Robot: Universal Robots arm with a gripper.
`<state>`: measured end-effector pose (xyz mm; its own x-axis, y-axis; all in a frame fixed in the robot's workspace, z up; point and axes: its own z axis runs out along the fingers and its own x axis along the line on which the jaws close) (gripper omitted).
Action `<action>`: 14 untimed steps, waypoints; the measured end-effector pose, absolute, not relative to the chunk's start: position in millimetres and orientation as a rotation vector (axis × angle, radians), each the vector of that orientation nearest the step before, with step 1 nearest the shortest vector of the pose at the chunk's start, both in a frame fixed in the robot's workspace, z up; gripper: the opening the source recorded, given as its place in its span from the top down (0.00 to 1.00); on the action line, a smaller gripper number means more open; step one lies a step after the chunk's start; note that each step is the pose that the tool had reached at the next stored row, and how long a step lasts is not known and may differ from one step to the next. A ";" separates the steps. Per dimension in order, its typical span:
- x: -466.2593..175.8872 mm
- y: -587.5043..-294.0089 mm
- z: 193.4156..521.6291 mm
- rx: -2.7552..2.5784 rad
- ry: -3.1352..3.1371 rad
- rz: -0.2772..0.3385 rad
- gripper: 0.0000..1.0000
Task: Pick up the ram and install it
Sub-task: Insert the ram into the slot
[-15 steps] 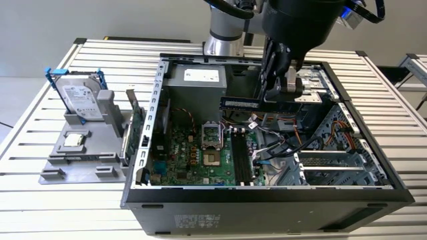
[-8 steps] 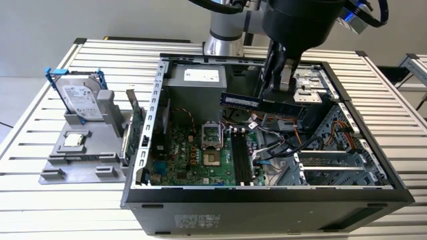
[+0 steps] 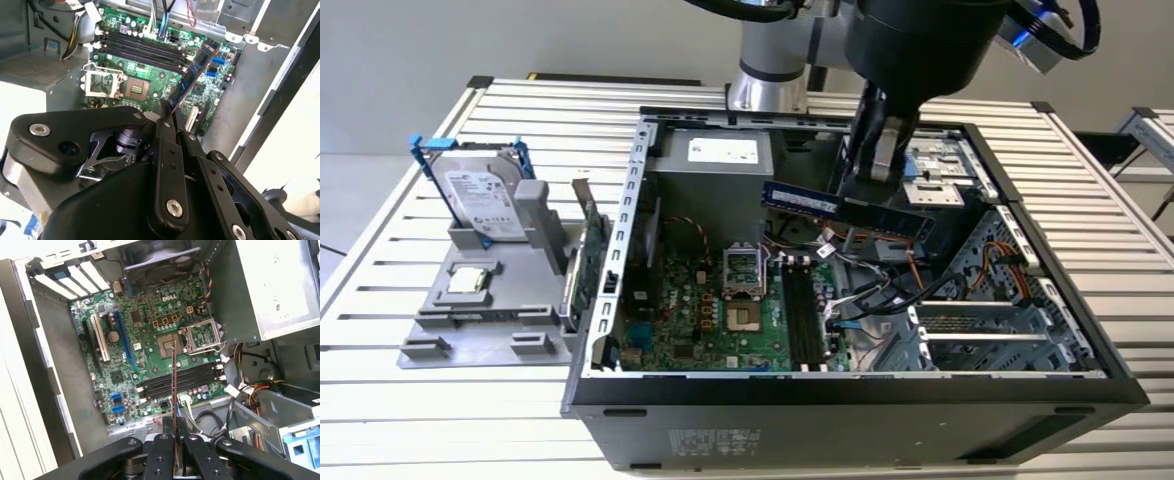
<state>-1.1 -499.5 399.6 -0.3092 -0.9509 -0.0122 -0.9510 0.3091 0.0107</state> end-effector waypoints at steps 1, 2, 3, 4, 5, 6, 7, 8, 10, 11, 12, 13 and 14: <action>-1.1 -499.5 399.5 -1.831 2.548 0.025 1.00; -1.1 -499.5 399.5 -1.818 2.557 0.025 1.00; -1.1 -499.5 399.5 -1.806 2.566 0.025 1.00; -1.1 -499.5 399.6 -1.793 2.575 0.025 1.00; -1.1 -499.5 399.6 -1.780 2.584 0.025 1.00; -1.1 -499.5 399.6 -1.767 2.592 0.025 1.00; -1.1 -499.5 399.6 -1.754 2.601 0.025 1.00; -1.1 -499.5 399.6 -1.741 2.610 0.025 1.00; -1.1 -499.5 399.6 -1.716 2.626 0.025 1.00; -1.1 -499.5 399.6 -1.703 2.635 0.024 1.00; -1.1 -499.5 399.6 -1.688 2.644 0.025 1.00; -1.1 -499.5 399.6 -1.675 2.653 0.024 1.00; -1.1 -499.5 399.6 -1.661 2.661 0.024 1.00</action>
